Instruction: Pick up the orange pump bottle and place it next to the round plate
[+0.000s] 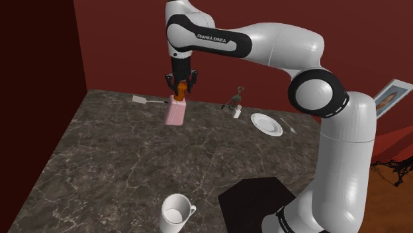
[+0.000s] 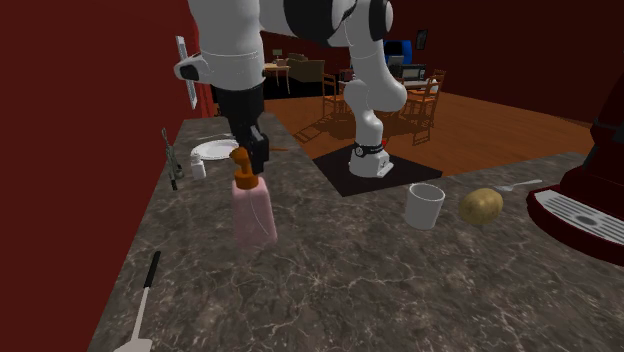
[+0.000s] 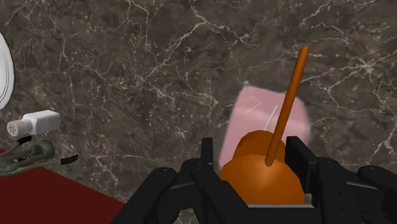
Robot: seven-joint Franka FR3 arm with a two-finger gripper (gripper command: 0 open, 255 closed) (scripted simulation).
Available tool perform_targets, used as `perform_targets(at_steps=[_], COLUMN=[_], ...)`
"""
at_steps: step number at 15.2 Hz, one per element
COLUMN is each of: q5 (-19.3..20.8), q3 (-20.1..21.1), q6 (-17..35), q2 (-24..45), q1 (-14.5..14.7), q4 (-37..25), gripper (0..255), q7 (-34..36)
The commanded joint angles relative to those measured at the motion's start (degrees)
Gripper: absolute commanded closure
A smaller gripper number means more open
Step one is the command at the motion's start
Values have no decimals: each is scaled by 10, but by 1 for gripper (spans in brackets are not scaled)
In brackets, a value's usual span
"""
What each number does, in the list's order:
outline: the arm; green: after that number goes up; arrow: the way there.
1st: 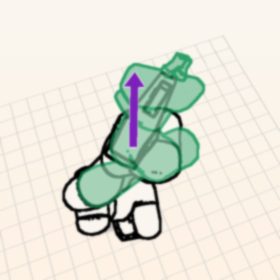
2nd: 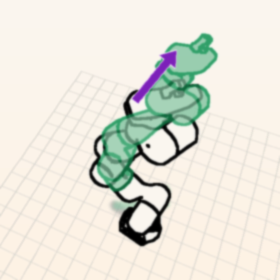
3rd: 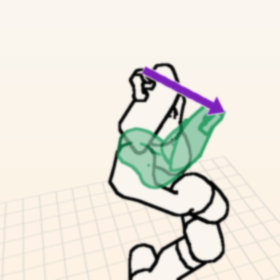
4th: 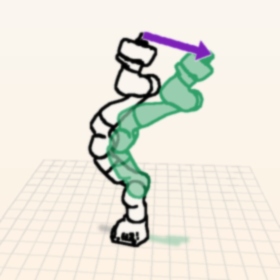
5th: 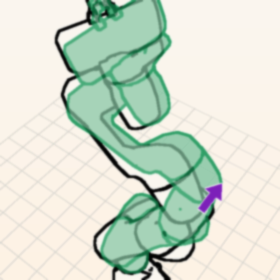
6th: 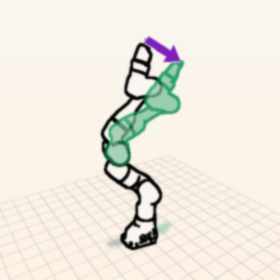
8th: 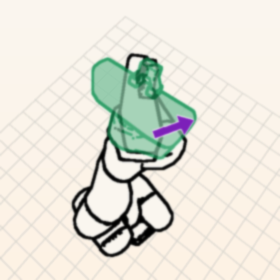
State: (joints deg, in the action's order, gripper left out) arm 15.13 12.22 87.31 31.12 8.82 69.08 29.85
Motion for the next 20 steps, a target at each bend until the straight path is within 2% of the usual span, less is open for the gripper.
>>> perform_targets(at_steps=[1, 7, 13, 20], q5=[0, 1, -15, -26], q3=[0, -1, -9, -33], q6=[-14, -57, -19, -5], q2=[0, 7, -118, -229], q1=[1, 7, -51, -103], q4=[-14, -65, 88, 196], gripper=[255, 255, 255, 255], q7=[-3, -10, -58, -131])
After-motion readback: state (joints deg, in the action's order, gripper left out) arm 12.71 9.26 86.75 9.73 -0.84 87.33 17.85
